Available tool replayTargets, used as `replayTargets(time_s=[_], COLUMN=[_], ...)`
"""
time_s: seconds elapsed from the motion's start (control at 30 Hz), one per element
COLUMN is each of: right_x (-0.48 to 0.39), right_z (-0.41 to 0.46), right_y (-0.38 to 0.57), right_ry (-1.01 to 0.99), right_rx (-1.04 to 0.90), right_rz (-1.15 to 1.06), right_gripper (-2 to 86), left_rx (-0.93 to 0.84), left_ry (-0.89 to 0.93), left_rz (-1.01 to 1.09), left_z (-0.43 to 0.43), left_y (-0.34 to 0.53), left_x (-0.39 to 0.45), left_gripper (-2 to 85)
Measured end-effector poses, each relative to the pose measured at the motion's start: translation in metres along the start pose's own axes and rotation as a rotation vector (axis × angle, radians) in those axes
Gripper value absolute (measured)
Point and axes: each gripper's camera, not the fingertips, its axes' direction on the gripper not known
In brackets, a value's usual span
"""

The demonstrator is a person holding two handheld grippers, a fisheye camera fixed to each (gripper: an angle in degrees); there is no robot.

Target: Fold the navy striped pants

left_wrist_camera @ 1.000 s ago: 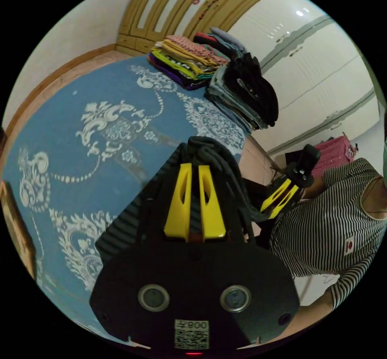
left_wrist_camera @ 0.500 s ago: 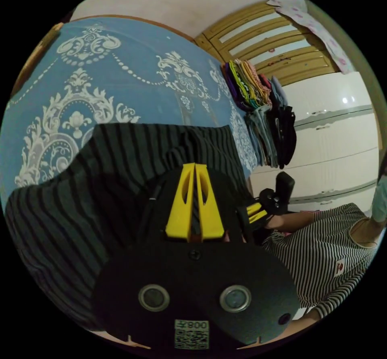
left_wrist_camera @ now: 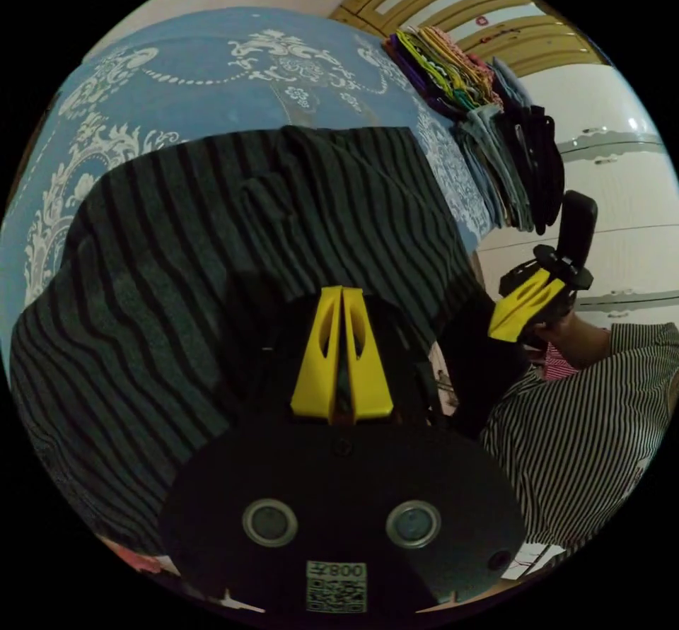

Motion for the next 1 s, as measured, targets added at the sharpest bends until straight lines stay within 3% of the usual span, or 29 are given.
replayTargets(time_s=[0.17, 0.3, 0.4, 0.6, 0.73, 0.9, 1.0], right_x=[0.012, 0.049, 0.08, 0.082, 0.076, 0.114, 0.131], right_z=[-0.02, -0.036, -0.014, -0.031, -0.074, -0.079, -0.093], right_y=[-0.026, -0.058, -0.081, -0.102, -0.106, -0.141, -0.149], right_ry=[0.2, 0.321, 0.452, 0.441, 0.332, 0.459, 0.339], right_rx=[0.061, 0.117, -0.037, -0.034, 0.17, 0.053, 0.067], right_rz=[0.032, 0.138, 0.178, 0.168, 0.155, 0.261, 0.32], right_gripper=[0.2, 0.1, 0.0, 0.0, 0.0, 0.1, 0.1], left_rx=[0.109, -0.079, -0.02, 0.018, 0.073, -0.053, 0.001], left_ry=[0.055, -0.07, -0.011, 0.0, 0.024, -0.075, -0.081], left_rz=[0.088, 0.12, 0.058, 0.055, 0.116, 0.11, 0.116], left_z=[-0.011, 0.032, 0.035, 0.042, 0.051, 0.095, 0.094], left_y=[0.028, 0.045, 0.06, 0.087, 0.105, 0.116, 0.129], left_x=[0.04, 0.056, 0.054, 0.08, 0.121, 0.15, 0.17], left_gripper=[0.1, 0.1, 0.1, 0.2, 0.4, 0.7, 1.5])
